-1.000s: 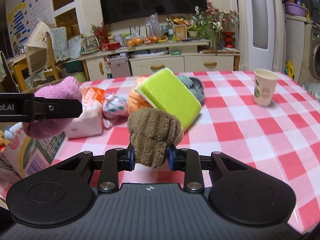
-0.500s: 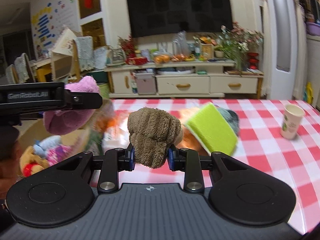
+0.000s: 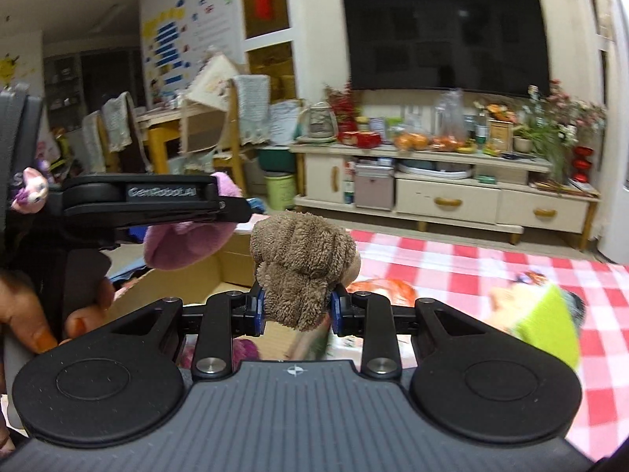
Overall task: Organize soft objects
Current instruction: 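Lift and carry the pink knit piece and brown slipper over the cardboard box with both tools, then open both tools to drop the pink piece and slipper into the box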
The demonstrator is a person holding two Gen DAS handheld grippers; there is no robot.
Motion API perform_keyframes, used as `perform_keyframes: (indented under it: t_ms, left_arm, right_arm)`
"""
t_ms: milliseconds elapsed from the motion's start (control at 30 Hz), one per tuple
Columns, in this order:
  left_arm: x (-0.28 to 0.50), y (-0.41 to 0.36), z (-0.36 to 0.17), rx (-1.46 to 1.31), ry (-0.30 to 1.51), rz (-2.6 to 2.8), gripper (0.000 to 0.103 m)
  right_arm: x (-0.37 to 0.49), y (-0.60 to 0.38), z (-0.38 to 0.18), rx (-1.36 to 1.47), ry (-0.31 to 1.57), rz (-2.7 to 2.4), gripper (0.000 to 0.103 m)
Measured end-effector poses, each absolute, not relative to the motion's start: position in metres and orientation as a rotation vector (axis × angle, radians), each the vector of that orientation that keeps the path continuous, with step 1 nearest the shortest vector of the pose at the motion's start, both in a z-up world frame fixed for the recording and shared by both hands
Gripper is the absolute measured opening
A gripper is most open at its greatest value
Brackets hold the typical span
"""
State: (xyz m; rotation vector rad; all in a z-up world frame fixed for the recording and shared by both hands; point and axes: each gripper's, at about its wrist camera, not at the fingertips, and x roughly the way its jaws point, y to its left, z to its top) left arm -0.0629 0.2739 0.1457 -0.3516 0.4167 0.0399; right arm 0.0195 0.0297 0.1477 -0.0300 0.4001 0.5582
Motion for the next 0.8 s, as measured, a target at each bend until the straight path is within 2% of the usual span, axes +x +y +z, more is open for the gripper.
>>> perform_keyframes:
  t_ms: [300,400,467,600,667,767,800]
  left_arm:
    - [-0.046,0.299,0.132,-0.380,0.484,0.108,0.081]
    - [-0.043,0.297,0.129,-0.366,0.512,0.115,0.082]
    - [-0.043,0.294,0.127,-0.357,0.532,0.124,0.084]
    - [-0.042,0.292,0.125,-0.336,0.553,0.148,0.089]
    - [-0.044,0.291,0.126,-0.334,0.548,0.149,0.094]
    - [-0.046,0.290,0.128,-0.329,0.537,0.152,0.095]
    - [-0.046,0.289,0.129,-0.321,0.537,0.152,0.095]
  right_arm:
    - [0.043,0.062,0.140,-0.098,0.451,0.604,0.036]
    - [0.046,0.069,0.136,-0.114,0.479,0.613,0.041]
    - [0.045,0.071,0.134,-0.118,0.492,0.609,0.053]
    - [0.035,0.069,0.135,-0.116,0.484,0.600,0.068]
    - [0.028,0.063,0.135,-0.111,0.469,0.592,0.085]
    - [0.017,0.055,0.137,-0.109,0.451,0.586,0.097]
    - [0.015,0.053,0.136,-0.107,0.447,0.581,0.098]
